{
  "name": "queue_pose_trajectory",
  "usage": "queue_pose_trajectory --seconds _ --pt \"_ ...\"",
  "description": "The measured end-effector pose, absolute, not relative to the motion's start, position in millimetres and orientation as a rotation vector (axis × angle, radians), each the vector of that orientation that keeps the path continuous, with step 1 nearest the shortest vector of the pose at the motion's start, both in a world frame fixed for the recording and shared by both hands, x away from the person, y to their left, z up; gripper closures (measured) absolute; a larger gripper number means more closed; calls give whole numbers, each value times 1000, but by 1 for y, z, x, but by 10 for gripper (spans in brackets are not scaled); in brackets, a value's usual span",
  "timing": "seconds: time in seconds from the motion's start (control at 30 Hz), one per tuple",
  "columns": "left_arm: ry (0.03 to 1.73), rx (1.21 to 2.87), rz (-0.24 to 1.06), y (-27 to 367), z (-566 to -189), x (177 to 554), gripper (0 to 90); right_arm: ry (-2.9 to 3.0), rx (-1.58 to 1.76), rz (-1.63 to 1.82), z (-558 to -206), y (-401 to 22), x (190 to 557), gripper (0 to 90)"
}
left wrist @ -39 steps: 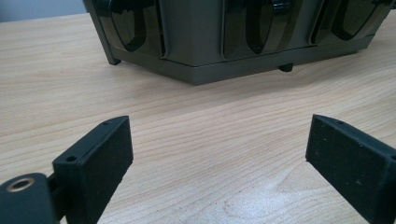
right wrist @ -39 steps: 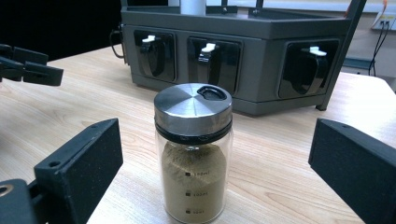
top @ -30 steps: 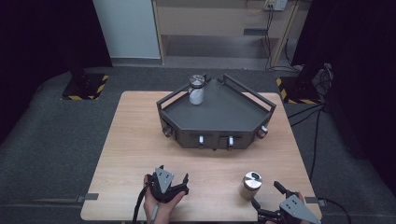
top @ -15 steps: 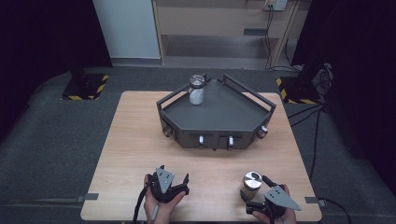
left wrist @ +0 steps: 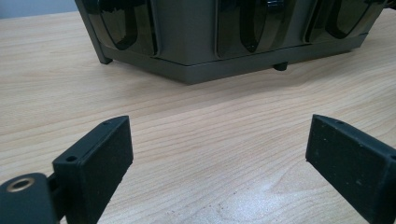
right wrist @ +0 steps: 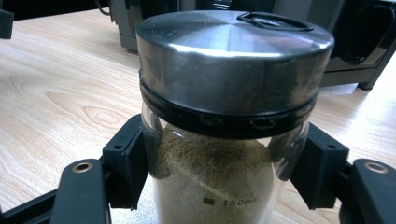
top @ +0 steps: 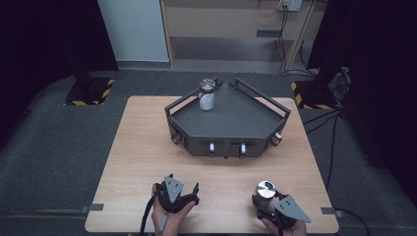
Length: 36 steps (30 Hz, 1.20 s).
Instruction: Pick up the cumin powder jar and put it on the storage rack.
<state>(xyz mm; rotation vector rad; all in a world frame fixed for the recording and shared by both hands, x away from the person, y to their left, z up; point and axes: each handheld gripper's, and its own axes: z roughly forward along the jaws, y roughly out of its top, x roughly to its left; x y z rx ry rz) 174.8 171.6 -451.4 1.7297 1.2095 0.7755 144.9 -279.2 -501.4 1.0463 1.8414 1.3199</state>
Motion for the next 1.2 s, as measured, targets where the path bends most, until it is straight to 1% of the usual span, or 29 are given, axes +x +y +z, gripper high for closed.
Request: queue_pose_trajectory --seconds 0.27,0.53,0.9,1.03,1.2 --pt "1214 1725 777 173 -451 175 61 1847 1043 1328 -501 -281 146 308" --pt "1212 1719 778 174 -451 174 61 1867 1027 1374 -492 -289 149 309" --pt "1208 1723 777 173 -451 174 61 1734 944 1463 -445 -308 131 309" --pt "1204 1724 781 172 -450 173 61 1704 914 1459 -422 -317 126 310" --pt "1204 1722 785 172 -450 173 61 1666 907 1460 -404 -325 123 309"
